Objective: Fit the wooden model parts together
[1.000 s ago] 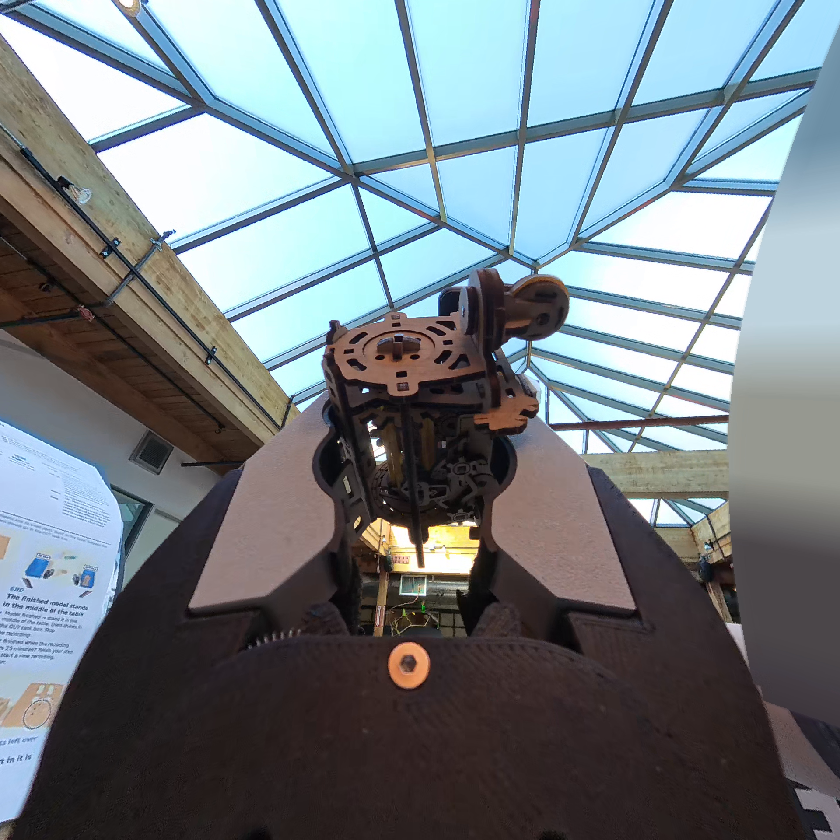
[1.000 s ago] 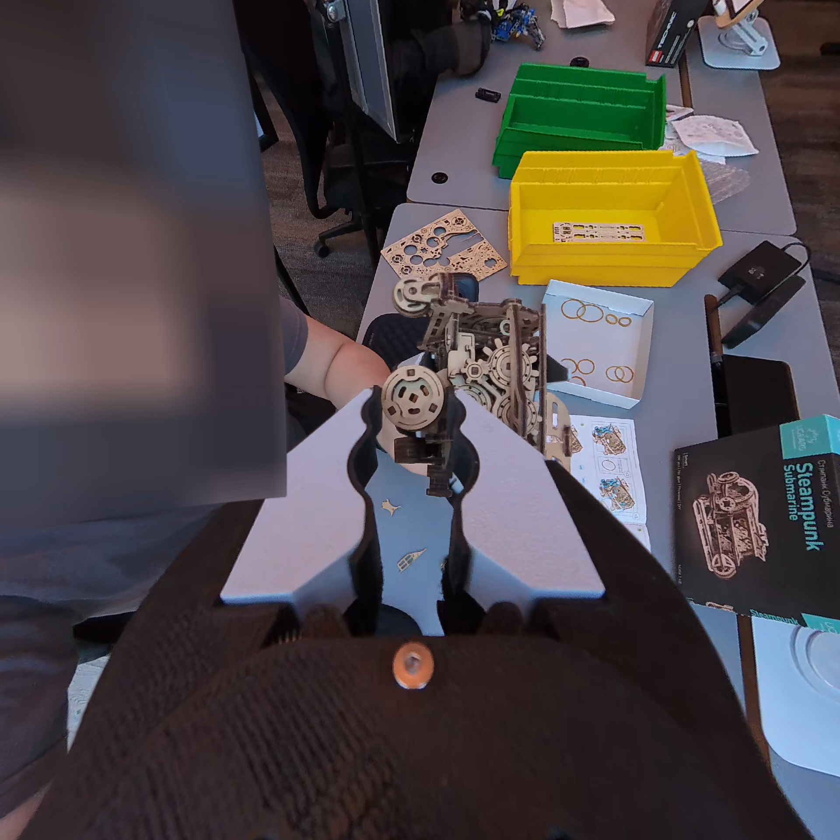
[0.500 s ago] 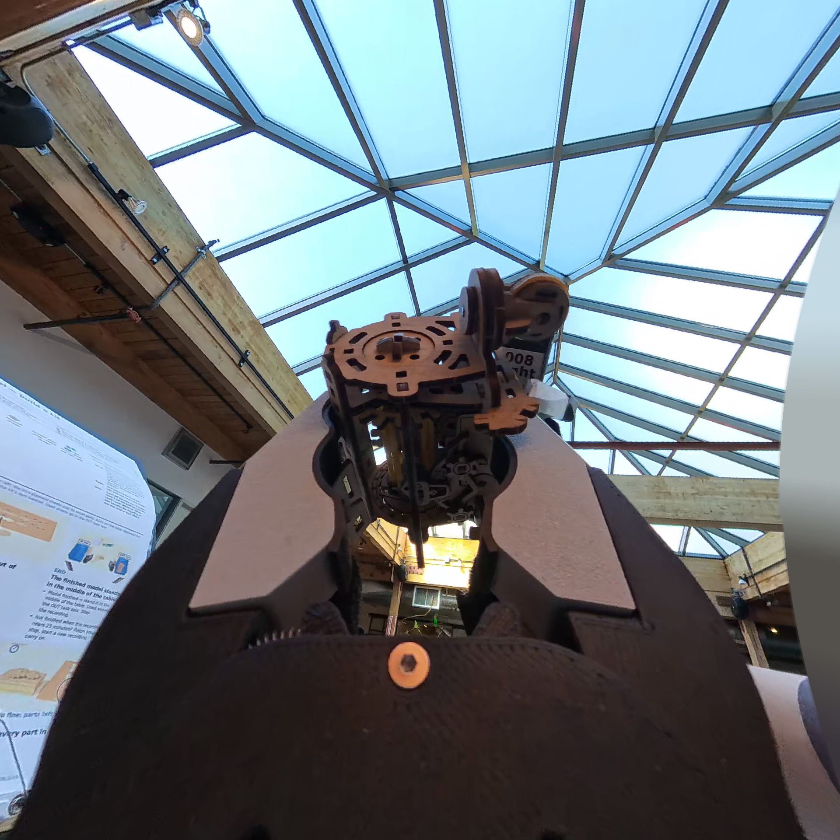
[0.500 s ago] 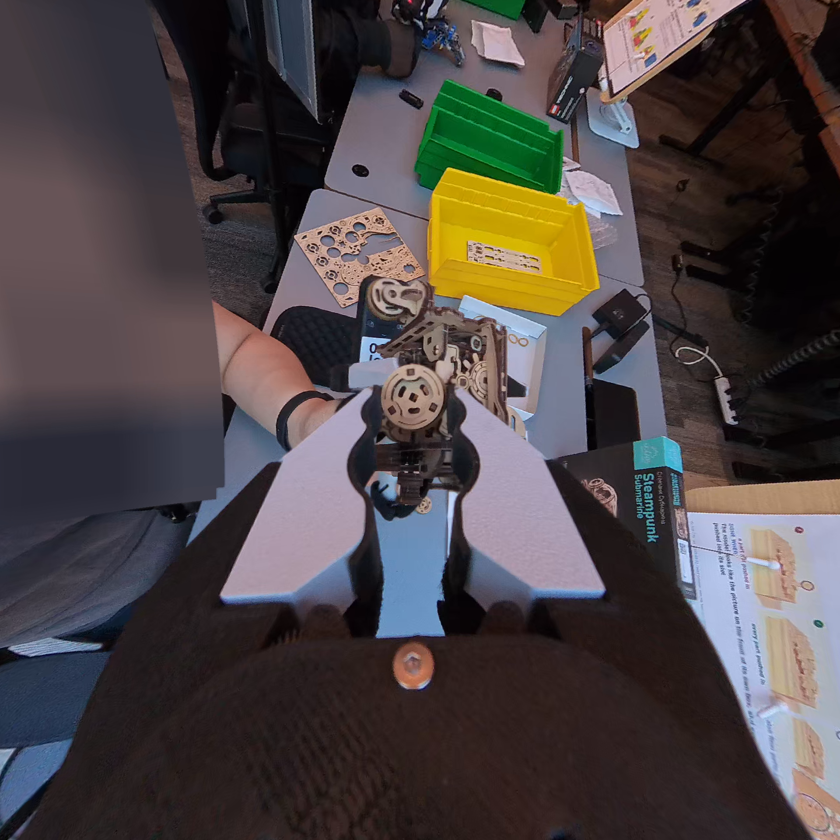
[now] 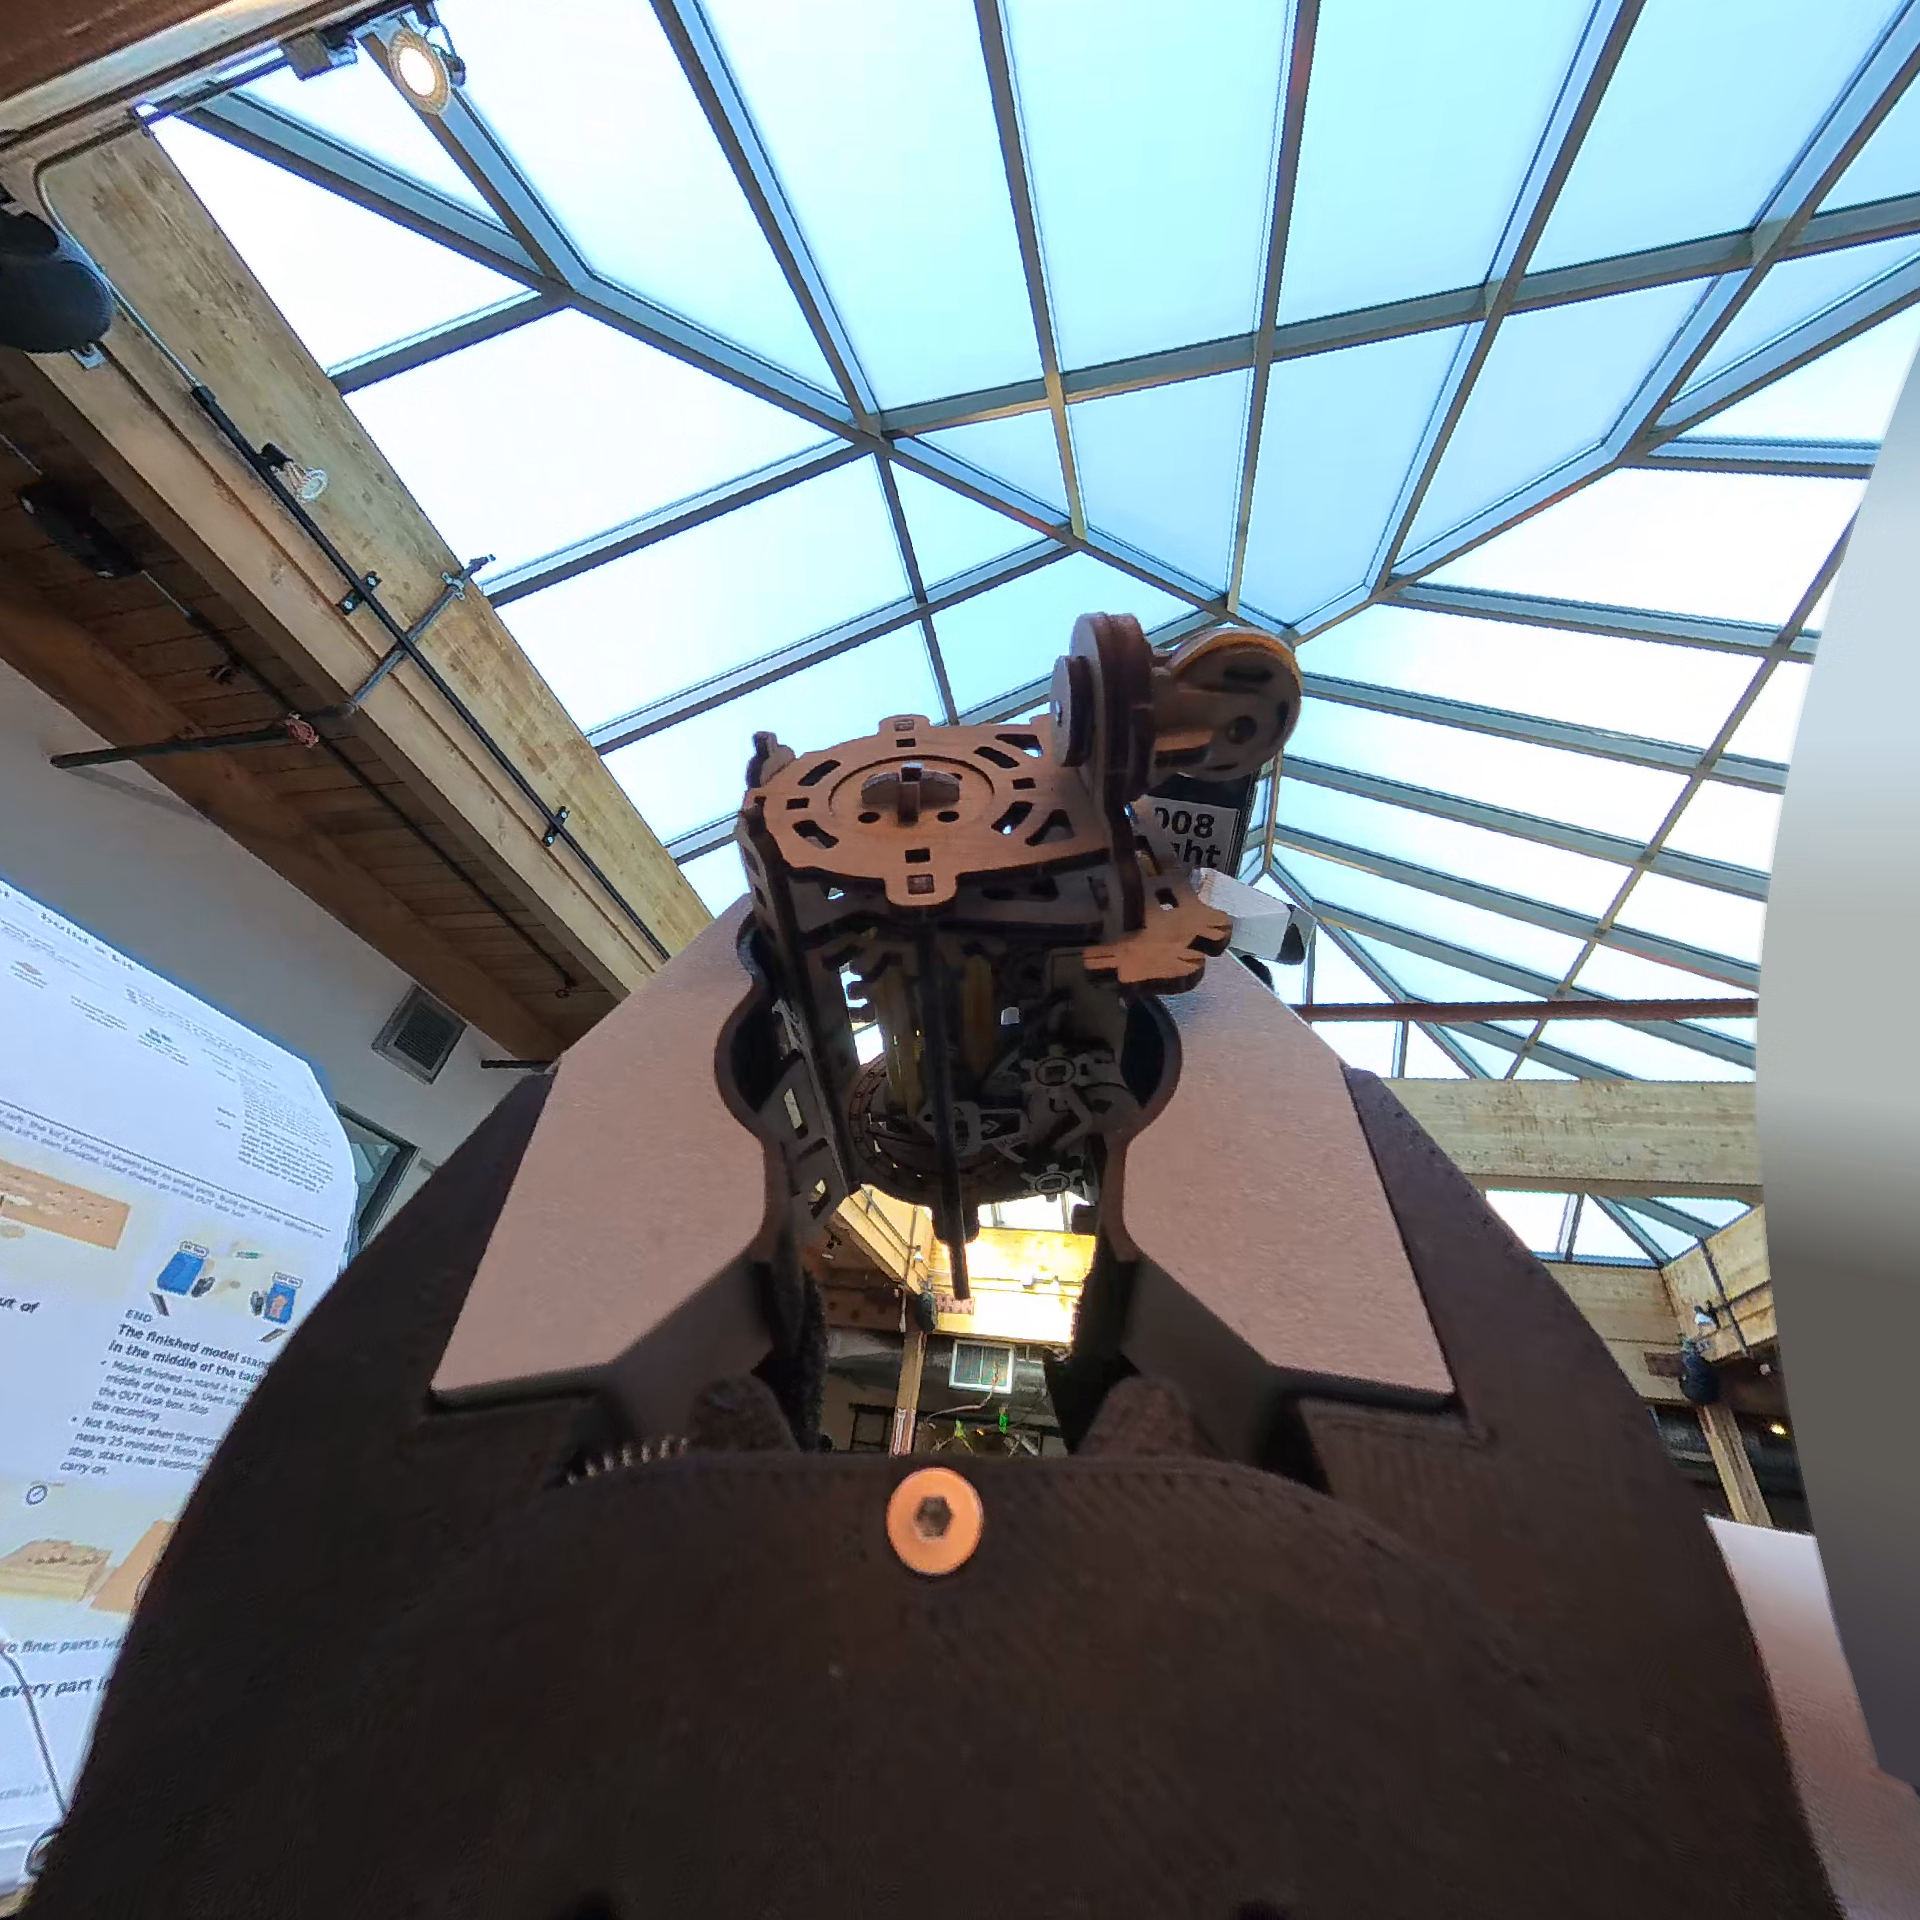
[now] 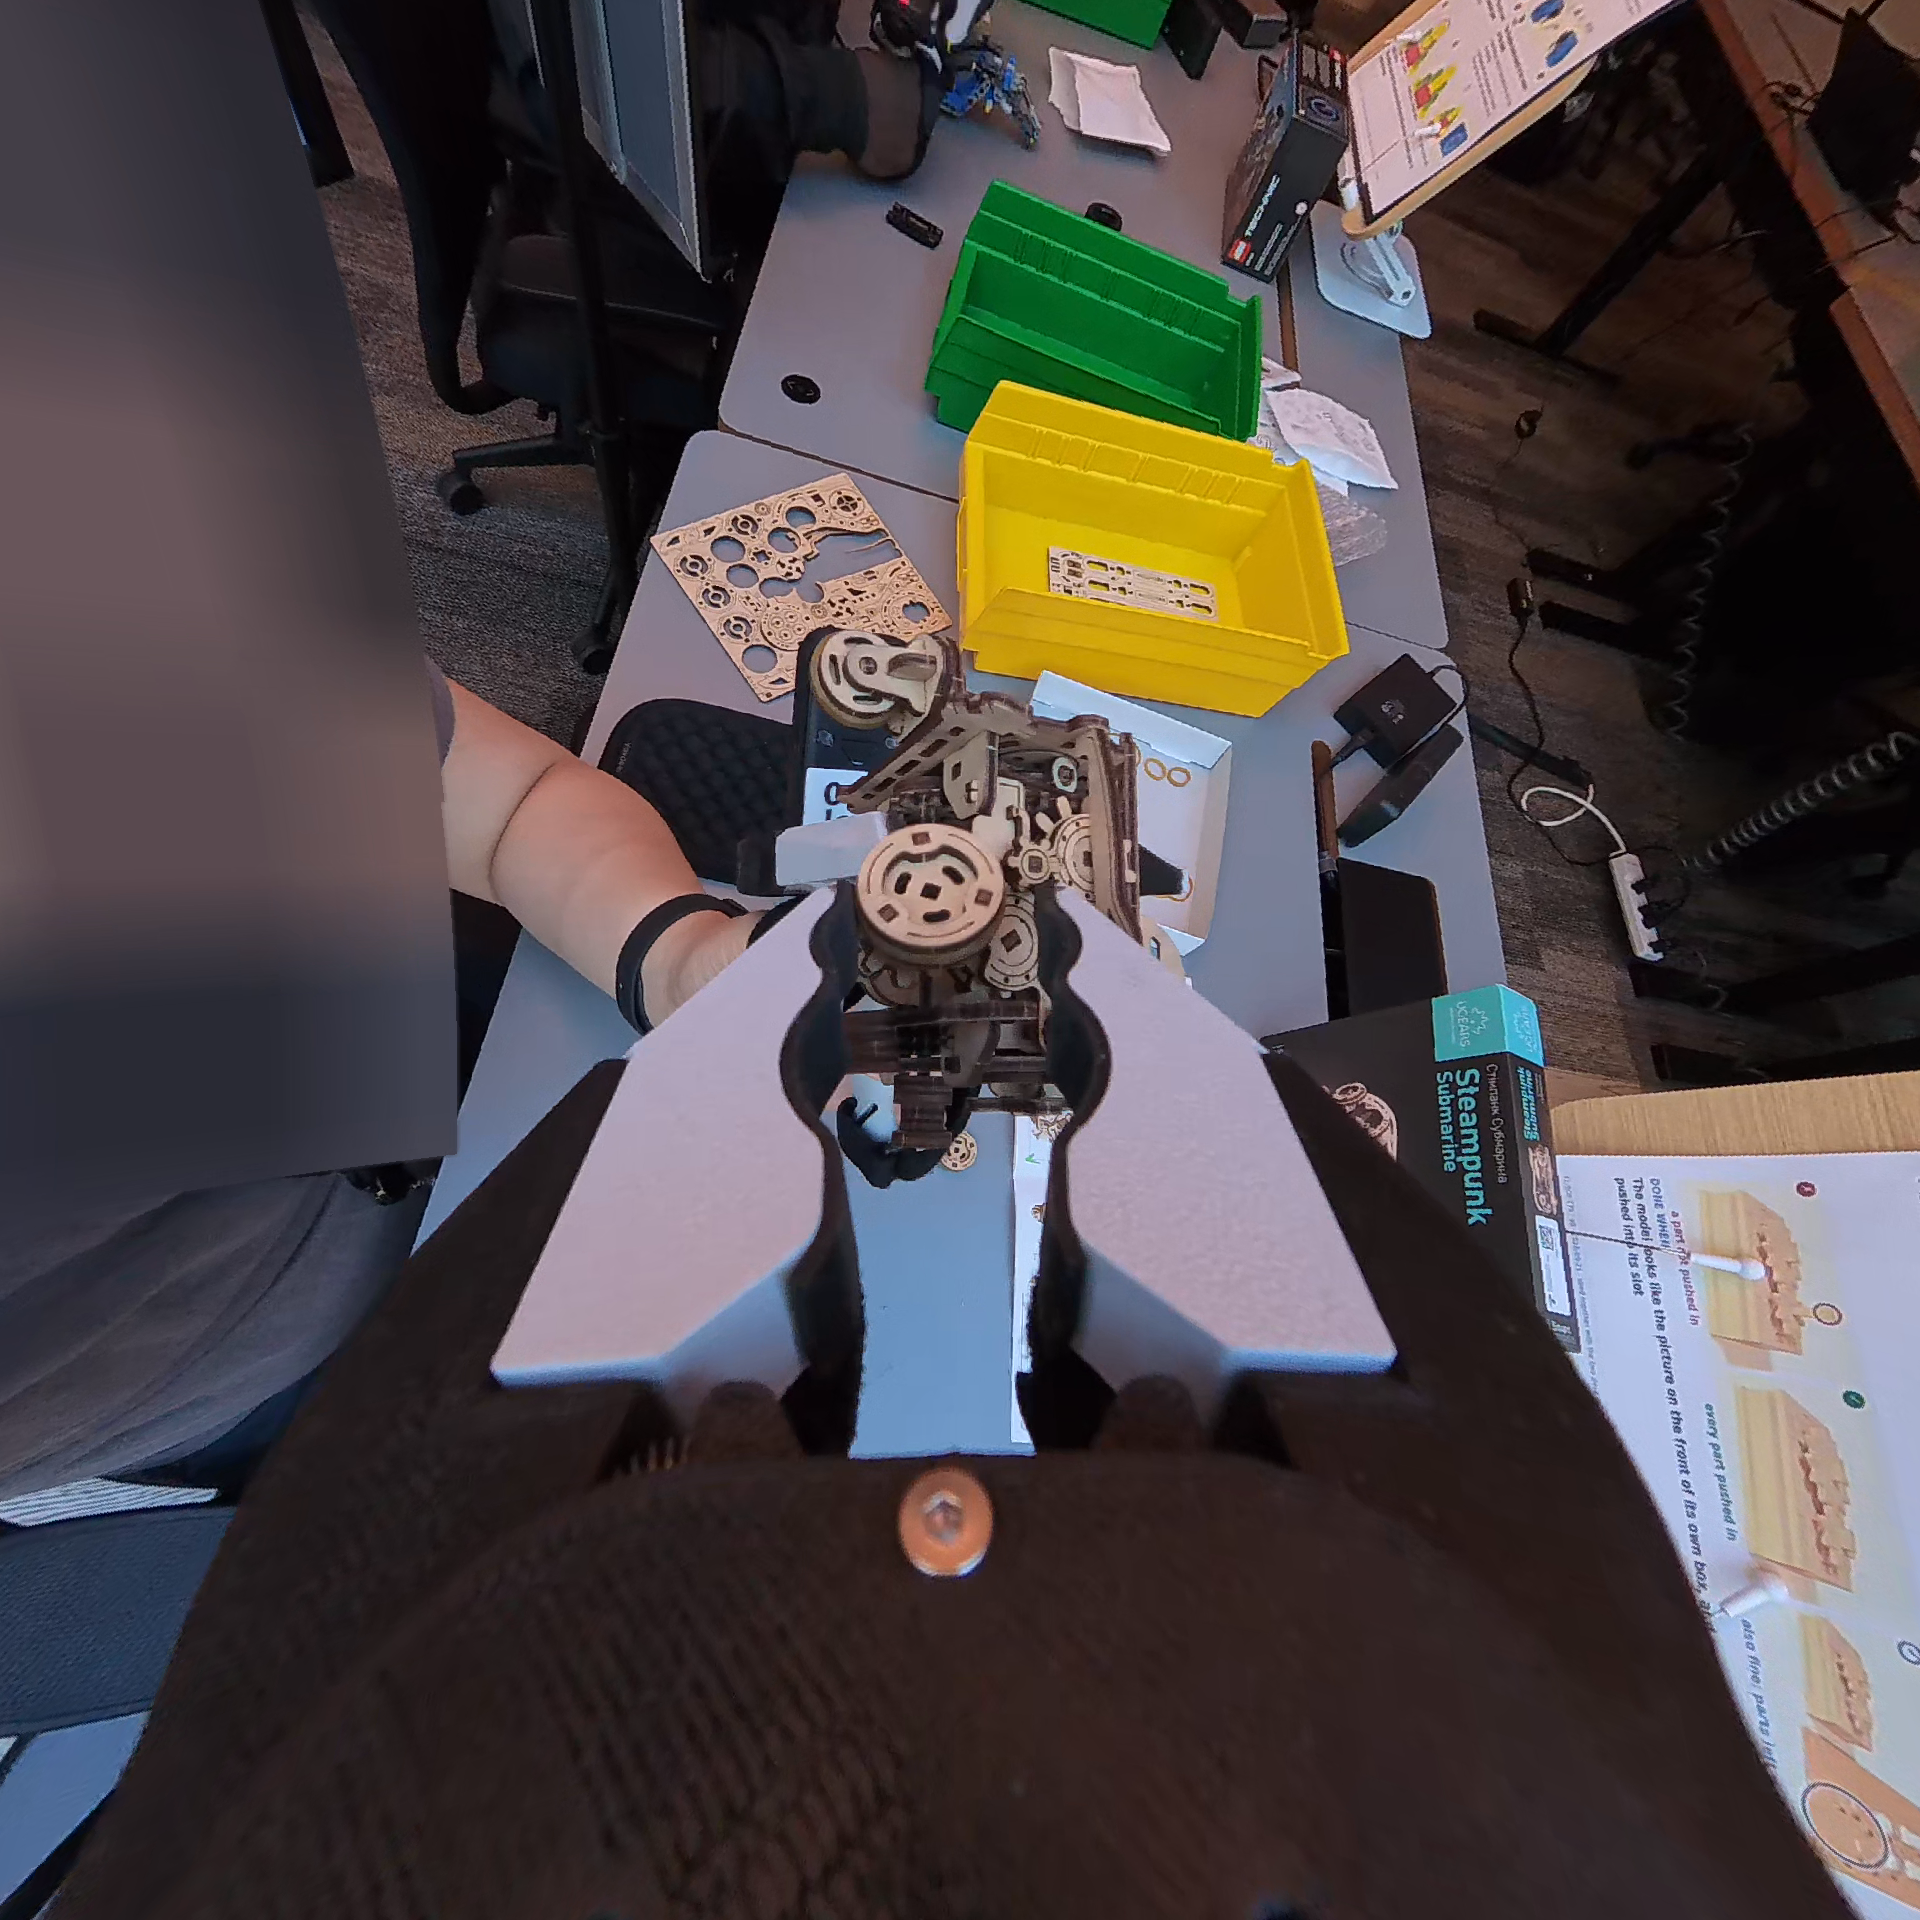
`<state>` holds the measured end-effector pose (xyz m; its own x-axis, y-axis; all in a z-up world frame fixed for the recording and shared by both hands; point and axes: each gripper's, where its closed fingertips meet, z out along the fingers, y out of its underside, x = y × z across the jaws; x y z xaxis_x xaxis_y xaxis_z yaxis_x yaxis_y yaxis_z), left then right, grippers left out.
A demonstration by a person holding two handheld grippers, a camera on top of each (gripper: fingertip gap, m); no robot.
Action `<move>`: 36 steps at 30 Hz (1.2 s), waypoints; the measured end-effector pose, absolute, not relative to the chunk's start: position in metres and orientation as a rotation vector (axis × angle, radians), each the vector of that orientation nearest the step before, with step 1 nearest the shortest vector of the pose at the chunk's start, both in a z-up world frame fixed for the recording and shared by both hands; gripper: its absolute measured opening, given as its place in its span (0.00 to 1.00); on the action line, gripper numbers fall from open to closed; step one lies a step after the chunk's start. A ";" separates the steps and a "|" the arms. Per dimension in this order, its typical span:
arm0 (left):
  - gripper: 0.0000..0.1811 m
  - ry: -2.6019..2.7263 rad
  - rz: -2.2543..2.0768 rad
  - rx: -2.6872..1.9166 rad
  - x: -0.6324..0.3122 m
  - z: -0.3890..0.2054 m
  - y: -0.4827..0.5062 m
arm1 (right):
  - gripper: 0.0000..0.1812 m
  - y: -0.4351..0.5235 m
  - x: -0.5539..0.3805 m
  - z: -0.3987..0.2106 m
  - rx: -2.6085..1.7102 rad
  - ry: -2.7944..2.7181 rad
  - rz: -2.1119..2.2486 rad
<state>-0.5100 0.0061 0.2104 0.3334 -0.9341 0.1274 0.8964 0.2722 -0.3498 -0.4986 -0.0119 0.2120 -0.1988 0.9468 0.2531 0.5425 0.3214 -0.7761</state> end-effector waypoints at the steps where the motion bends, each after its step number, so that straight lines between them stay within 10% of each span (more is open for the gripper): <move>1: 0.35 0.111 -1.235 -0.393 -0.510 0.210 0.006 | 0.19 -0.012 -0.498 0.212 -1.321 -1.858 0.701; 36: 0.35 0.127 -1.109 -0.428 -0.508 0.207 0.009 | 0.12 -0.004 -0.485 0.220 -1.280 -1.564 0.804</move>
<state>-0.5077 0.0091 0.2069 0.4474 -0.8874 0.1115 0.8390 0.3732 -0.3960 -0.4852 -0.0039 0.2202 -0.0250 0.9676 0.2511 0.3592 0.2431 -0.9011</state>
